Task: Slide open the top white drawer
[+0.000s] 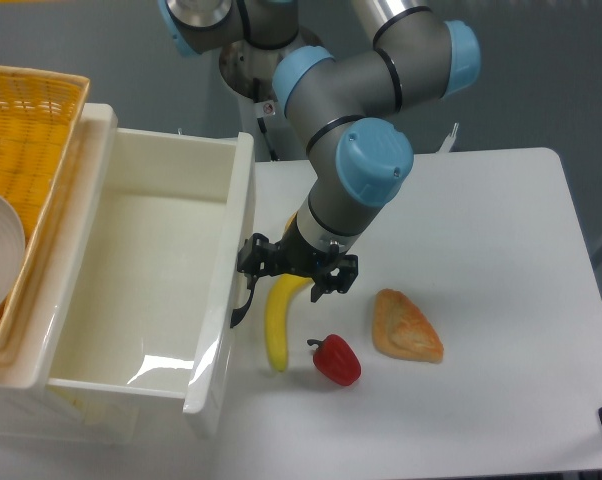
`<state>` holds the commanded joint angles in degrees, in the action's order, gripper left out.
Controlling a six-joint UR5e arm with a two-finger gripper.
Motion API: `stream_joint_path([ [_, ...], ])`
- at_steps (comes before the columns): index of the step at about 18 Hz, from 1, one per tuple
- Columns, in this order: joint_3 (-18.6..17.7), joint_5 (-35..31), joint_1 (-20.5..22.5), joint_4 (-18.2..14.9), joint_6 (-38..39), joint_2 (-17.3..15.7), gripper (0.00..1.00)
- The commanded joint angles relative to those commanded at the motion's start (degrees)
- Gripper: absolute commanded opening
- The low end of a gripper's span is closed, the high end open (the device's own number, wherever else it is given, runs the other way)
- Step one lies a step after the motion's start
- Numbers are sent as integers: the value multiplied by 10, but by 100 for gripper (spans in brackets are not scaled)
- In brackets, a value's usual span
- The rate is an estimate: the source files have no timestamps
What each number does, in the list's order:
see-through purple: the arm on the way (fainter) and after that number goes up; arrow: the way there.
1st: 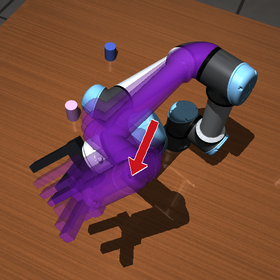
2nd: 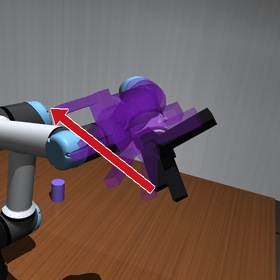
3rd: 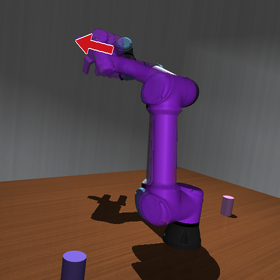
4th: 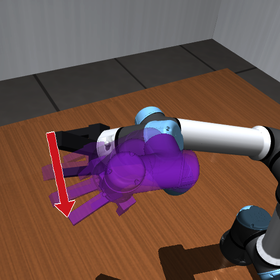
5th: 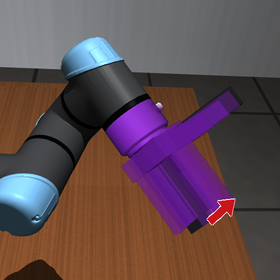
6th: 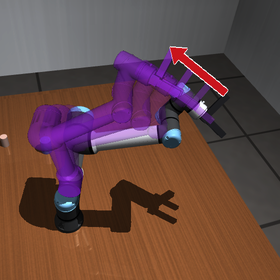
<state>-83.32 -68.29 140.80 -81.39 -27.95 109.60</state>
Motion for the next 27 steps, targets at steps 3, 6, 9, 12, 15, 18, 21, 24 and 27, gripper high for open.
stream_joint_path([
  [3,6,-1,4,4,-3,-3,100],
  [6,12,-3,11,24,-5,-6,100],
  [9,11,-36,12,61,-5,-7,100],
  [12,9,-85,13,88,-26,-4,100],
  [15,5,-110,14,95,-90,0,100],
  [18,5,-141,23,105,-121,10,100],
  [21,4,-185,47,109,-138,26,100],
  [24,9,-194,70,105,-231,47,100],
  [27,11,-207,83,106,-300,63,100],
])
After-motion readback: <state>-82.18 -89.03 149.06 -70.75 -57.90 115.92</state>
